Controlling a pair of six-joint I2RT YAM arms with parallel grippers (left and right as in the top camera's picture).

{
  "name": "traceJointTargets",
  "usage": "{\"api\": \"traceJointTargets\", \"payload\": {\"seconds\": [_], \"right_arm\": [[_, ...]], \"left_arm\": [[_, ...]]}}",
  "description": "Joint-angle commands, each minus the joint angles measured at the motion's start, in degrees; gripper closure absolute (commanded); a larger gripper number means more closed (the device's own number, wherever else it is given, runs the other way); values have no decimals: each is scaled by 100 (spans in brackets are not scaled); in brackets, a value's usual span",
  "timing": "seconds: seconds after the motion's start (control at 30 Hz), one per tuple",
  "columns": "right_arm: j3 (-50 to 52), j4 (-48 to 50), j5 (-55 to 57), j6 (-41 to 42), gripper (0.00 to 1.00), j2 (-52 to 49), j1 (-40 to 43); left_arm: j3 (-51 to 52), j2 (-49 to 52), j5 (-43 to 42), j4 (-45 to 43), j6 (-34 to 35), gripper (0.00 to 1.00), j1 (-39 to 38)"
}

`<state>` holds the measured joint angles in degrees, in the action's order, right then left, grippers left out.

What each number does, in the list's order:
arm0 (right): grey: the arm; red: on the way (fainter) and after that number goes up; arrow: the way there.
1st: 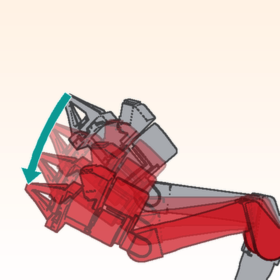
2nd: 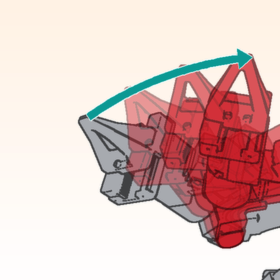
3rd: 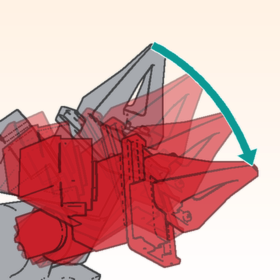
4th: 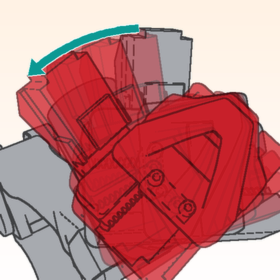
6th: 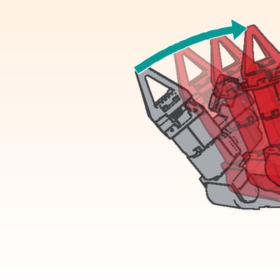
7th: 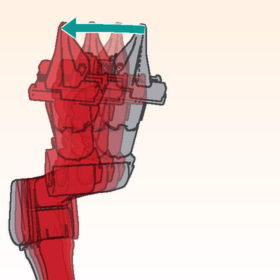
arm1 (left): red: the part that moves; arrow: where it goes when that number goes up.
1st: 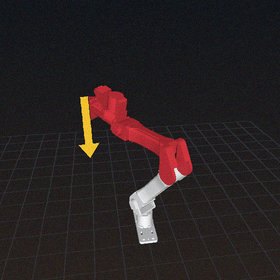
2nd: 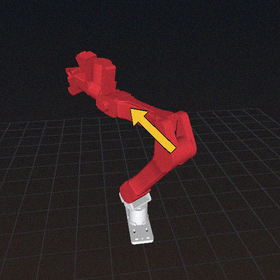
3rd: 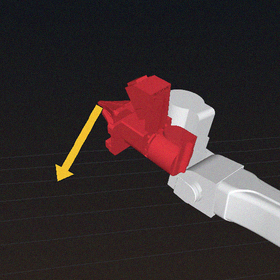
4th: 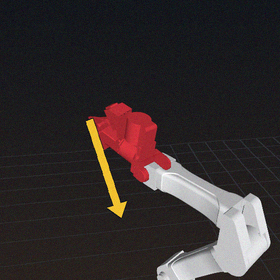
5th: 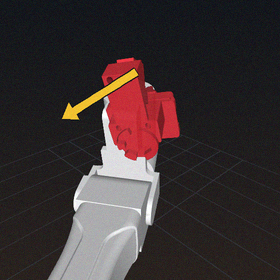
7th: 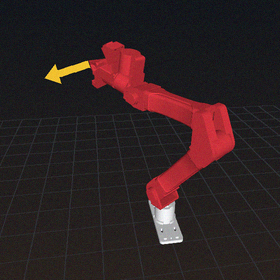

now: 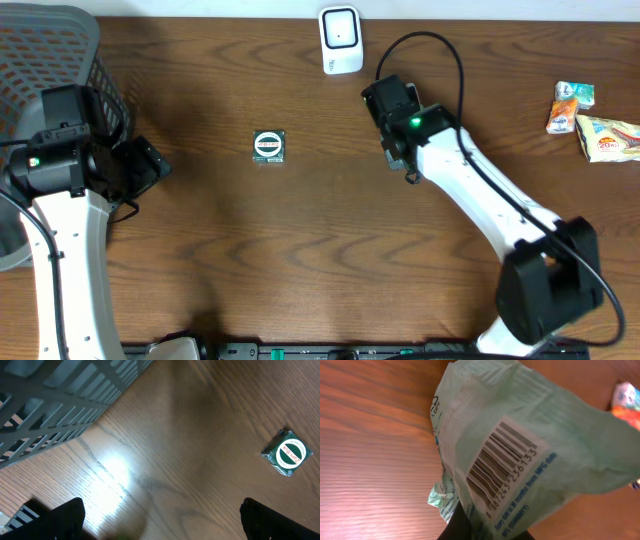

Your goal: Scan the item barcode

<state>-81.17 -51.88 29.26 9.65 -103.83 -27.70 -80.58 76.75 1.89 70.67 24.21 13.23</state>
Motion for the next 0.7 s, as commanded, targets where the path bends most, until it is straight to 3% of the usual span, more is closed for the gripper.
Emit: {"api": "traceJointTargets", "payload": {"seconds": [0.0,0.23,0.53,0.67], "right_arm": [[44,-55,601,232,99,-463,-13],[44,-225,599,232,98,-1088,-140],[28,-424,111,229,76,-1134,-721],[7,-457,-160,232,58,-1134,-1040]], "left_arm": [[11,-24,94,26,33,3,20],[11,-24,94,26,33,2,20],[11,-24,94,26,33,2,20],[11,-24,94,26,33,3,20]]}}
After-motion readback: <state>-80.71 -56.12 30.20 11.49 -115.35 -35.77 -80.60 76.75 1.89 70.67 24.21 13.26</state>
